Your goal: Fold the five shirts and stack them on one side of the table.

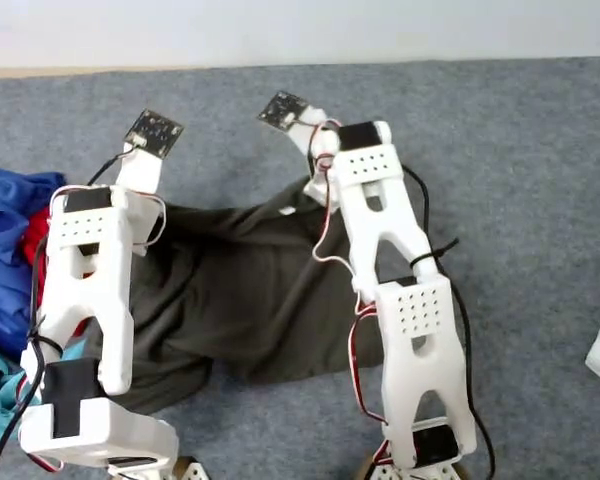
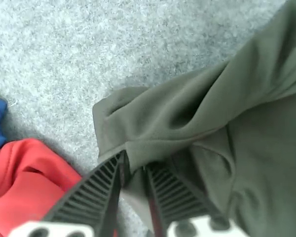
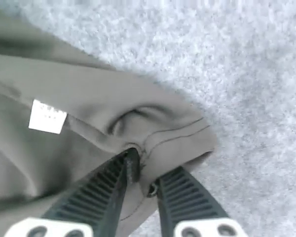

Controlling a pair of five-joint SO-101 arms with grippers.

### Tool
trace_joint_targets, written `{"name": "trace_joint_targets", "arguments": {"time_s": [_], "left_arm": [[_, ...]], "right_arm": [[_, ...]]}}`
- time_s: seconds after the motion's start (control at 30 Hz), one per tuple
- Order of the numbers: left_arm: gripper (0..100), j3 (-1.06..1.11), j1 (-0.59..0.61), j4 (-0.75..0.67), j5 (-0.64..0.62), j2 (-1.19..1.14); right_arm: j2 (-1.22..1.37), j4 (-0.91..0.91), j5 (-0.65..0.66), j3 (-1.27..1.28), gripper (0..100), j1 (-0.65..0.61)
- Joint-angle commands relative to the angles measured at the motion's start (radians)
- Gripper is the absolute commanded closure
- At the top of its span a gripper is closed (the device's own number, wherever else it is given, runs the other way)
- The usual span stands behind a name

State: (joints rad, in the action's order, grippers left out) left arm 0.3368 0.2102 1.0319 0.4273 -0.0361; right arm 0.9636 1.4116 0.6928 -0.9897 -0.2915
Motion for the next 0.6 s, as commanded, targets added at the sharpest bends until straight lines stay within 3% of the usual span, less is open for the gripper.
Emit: {"name": "trace_joint_targets", "arguments": {"time_s": [0.0, 0.57], "left_arm": [[100, -0.002, 0.003, -0.015, -0.009, 0.011], [100, -0.058, 0.002, -0.017, -0.009, 0.018]], "right_arm": [[-0.012, 0.001, 0.028, -0.052, 95.3, 0.018], [-0.090, 0.216, 0.029, -0.279, 98.7, 0.051]]}}
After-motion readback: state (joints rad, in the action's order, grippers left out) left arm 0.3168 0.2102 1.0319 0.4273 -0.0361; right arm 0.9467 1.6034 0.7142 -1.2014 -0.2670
